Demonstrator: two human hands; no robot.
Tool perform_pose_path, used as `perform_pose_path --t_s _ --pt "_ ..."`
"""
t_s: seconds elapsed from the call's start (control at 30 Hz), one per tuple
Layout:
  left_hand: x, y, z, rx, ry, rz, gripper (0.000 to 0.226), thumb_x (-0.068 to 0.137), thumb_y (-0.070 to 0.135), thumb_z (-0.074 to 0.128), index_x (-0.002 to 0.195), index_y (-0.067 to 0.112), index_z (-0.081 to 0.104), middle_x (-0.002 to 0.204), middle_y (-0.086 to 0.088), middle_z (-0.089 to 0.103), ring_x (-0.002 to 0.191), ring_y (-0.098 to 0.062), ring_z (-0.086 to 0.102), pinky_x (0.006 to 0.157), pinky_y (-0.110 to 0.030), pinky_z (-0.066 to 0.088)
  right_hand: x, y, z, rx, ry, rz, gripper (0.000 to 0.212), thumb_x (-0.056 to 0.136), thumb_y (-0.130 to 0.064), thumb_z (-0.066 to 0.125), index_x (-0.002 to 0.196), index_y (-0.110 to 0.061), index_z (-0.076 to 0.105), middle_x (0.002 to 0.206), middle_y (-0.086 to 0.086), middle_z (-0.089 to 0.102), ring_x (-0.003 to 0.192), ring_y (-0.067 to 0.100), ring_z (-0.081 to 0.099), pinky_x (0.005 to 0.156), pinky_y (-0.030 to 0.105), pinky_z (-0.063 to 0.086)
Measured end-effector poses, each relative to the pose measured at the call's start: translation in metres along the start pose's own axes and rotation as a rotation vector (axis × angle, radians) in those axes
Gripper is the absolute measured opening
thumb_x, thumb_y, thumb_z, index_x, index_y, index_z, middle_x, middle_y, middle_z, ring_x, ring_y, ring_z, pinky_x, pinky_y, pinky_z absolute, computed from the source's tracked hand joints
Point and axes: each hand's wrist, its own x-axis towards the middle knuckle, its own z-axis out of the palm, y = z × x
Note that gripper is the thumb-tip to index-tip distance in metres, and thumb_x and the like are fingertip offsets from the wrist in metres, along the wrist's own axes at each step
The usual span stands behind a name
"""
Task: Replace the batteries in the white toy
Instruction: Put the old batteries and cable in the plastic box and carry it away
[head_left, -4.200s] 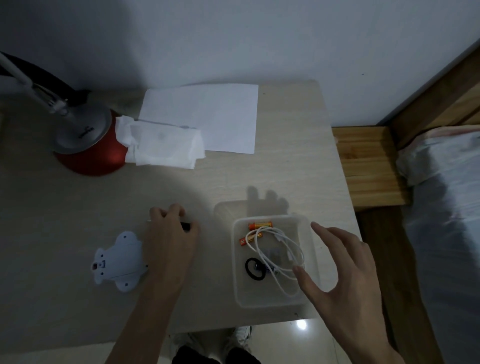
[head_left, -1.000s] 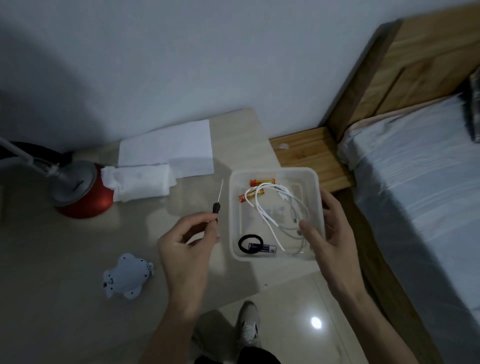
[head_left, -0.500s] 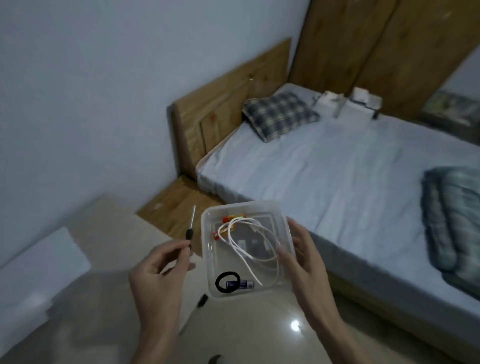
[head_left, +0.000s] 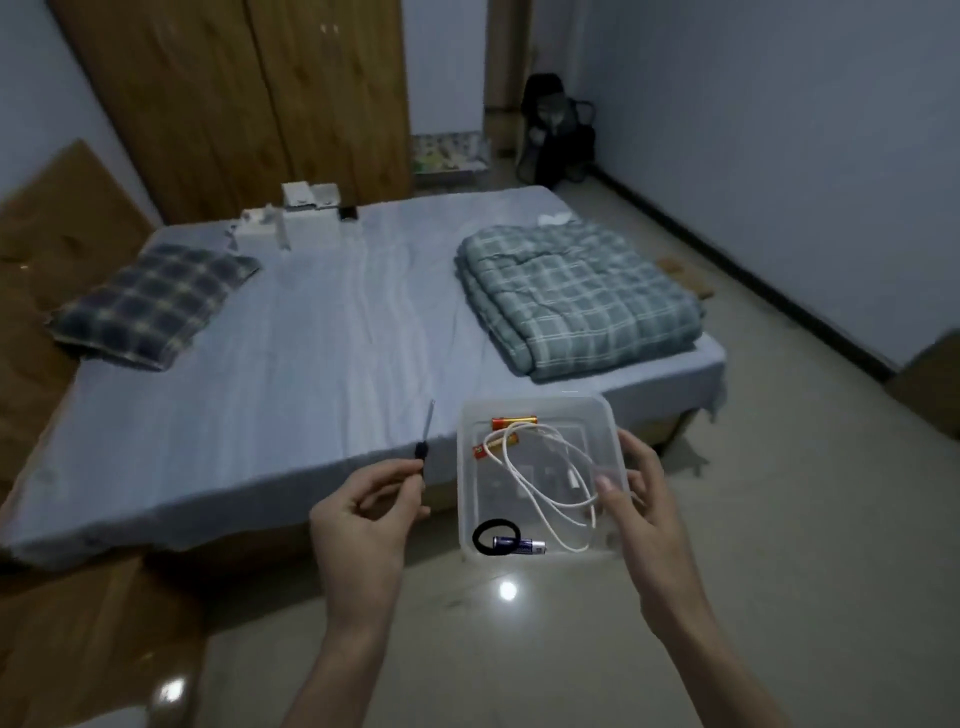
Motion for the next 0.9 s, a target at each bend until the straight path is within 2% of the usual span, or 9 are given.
perform_pose_path --t_s 0.13,0.33,0.43,0.5,0.57,0.63,0.7,0.77,0.9 --pt "-0.011 0.003 0.131 -0.028 -0.148 -0.009 0.020 0.087 -0.007 0.075 0.092 0.011 0.082 0.083 -0.008 0.080 0.077 -0.029 0.077 0.067 -0.022 0.061 0.039 0.018 -0.112 -0.002 0.178 0.024 0.045 0.103 -0.019 0.059 0.135 -0.050 0.056 0.114 -0.002 0.072 0.095 0.019 0.073 0.082 0.042 0.062" --pt "-0.030 0.004 0.319 -0.042 -0.287 -0.073 0.020 0.088 -0.003 0.075 0.095 0.015 0.082 0.085 -0.003 0.081 0.079 -0.022 0.077 0.065 -0.020 0.061 0.104 0.034 -0.283 -0.042 0.373 0.092 0.042 0.102 -0.025 0.062 0.135 -0.051 0.055 0.125 0.001 0.067 0.102 0.018 0.071 0.088 0.043 0.060" --pt "-0.030 0.000 0.402 -0.027 -0.355 -0.094 0.020 0.087 -0.003 0.077 0.091 0.016 0.083 0.083 -0.001 0.081 0.076 -0.008 0.075 0.064 -0.015 0.057 0.141 0.044 -0.352 -0.055 0.435 0.128 0.042 0.103 -0.027 0.061 0.135 -0.052 0.054 0.126 0.001 0.066 0.095 0.007 0.071 0.081 0.034 0.056" --pt "-0.025 -0.006 0.457 -0.007 -0.392 -0.100 0.021 0.086 -0.003 0.078 0.088 0.017 0.083 0.082 0.001 0.081 0.077 -0.006 0.075 0.067 -0.012 0.056 0.171 0.055 -0.391 -0.060 0.474 0.152 0.041 0.104 -0.026 0.060 0.136 -0.050 0.053 0.121 0.000 0.068 0.084 -0.001 0.071 0.074 0.029 0.052" --pt "-0.013 -0.015 0.513 -0.008 -0.404 -0.117 0.022 0.085 -0.003 0.078 0.087 0.018 0.084 0.082 0.001 0.082 0.079 -0.010 0.076 0.070 -0.015 0.058 0.204 0.066 -0.425 -0.052 0.510 0.166 0.042 0.104 -0.023 0.060 0.135 -0.050 0.054 0.120 -0.001 0.068 0.084 -0.001 0.071 0.077 0.032 0.054" --pt "0.001 -0.025 0.571 -0.019 -0.412 -0.142 0.021 0.086 -0.002 0.078 0.087 0.018 0.084 0.083 0.000 0.082 0.077 -0.010 0.075 0.070 -0.022 0.058 0.243 0.081 -0.460 -0.052 0.550 0.179 0.042 0.103 -0.023 0.061 0.134 -0.052 0.055 0.122 -0.001 0.068 0.090 0.007 0.073 0.088 0.042 0.059" --pt "0.019 -0.034 0.631 -0.045 -0.426 -0.163 0.019 0.086 -0.002 0.077 0.089 0.016 0.084 0.083 -0.004 0.082 0.071 -0.010 0.073 0.063 -0.018 0.056 0.287 0.094 -0.494 -0.045 0.585 0.195 0.043 0.104 -0.022 0.061 0.132 -0.055 0.055 0.124 -0.002 0.068 0.097 0.014 0.074 0.095 0.051 0.058" --pt "0.042 -0.043 0.692 -0.037 -0.442 -0.177 0.018 0.088 -0.001 0.077 0.092 0.015 0.084 0.084 -0.006 0.081 0.071 -0.015 0.070 0.058 -0.015 0.055 0.332 0.105 -0.528 -0.043 0.612 0.213 0.043 0.104 -0.022 0.061 0.131 -0.055 0.055 0.125 0.001 0.070 0.100 0.016 0.074 0.098 0.052 0.057" --pt "0.086 -0.044 0.813 -0.021 -0.505 -0.168 0.020 0.089 -0.001 0.076 0.093 0.017 0.083 0.082 -0.004 0.081 0.080 -0.026 0.075 0.076 -0.038 0.062 0.421 0.111 -0.601 -0.047 0.651 0.231 0.042 0.104 -0.026 0.060 0.132 -0.057 0.054 0.130 0.001 0.067 0.104 0.016 0.073 0.100 0.049 0.056"
